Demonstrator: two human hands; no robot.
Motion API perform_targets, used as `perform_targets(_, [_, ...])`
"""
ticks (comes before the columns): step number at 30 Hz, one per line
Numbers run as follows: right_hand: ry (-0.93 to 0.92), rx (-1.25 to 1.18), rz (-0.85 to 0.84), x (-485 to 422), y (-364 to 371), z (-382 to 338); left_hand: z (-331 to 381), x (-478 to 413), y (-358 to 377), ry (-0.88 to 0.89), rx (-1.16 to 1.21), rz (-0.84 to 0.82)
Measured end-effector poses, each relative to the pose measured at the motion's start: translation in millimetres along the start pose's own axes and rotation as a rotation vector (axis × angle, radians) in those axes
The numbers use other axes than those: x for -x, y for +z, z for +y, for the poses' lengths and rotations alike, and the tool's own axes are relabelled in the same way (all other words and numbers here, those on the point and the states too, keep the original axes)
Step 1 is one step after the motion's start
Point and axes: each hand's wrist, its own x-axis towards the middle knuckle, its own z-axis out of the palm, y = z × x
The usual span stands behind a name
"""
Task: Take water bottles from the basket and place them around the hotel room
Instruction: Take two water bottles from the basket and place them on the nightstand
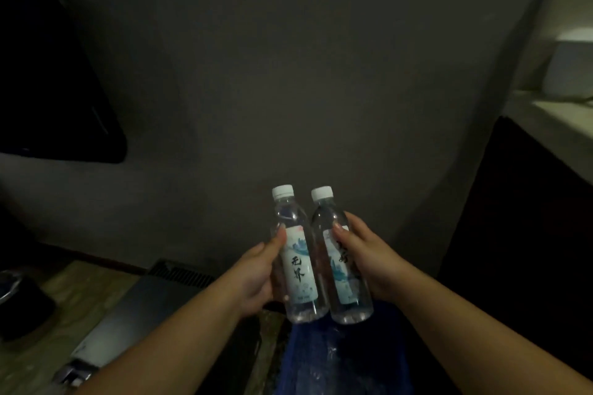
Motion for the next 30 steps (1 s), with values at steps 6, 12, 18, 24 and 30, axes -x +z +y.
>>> perform_targets(6, [-0.078,0.029,-0.175,45,41,-37,5,103,18,0.140,0.005,0.166])
perform_targets(12, [-0.085,0.106,-0.438,82,131,-50,-2,209,-11,0.273,0.043,0.460])
perform_targets(18, [-0.076,0.161,-0.703,107,241,-35,-22,317,-57,0.343,0.022,0.745])
perform_targets(24, [-0.037,0.114,-0.943,136,350,1,-55,407,-99,0.387,0.087,1.021])
perform_targets(30, [0.004,0.113,-1.109,178,453,35,-95,487,-154,0.415,0.139,1.177])
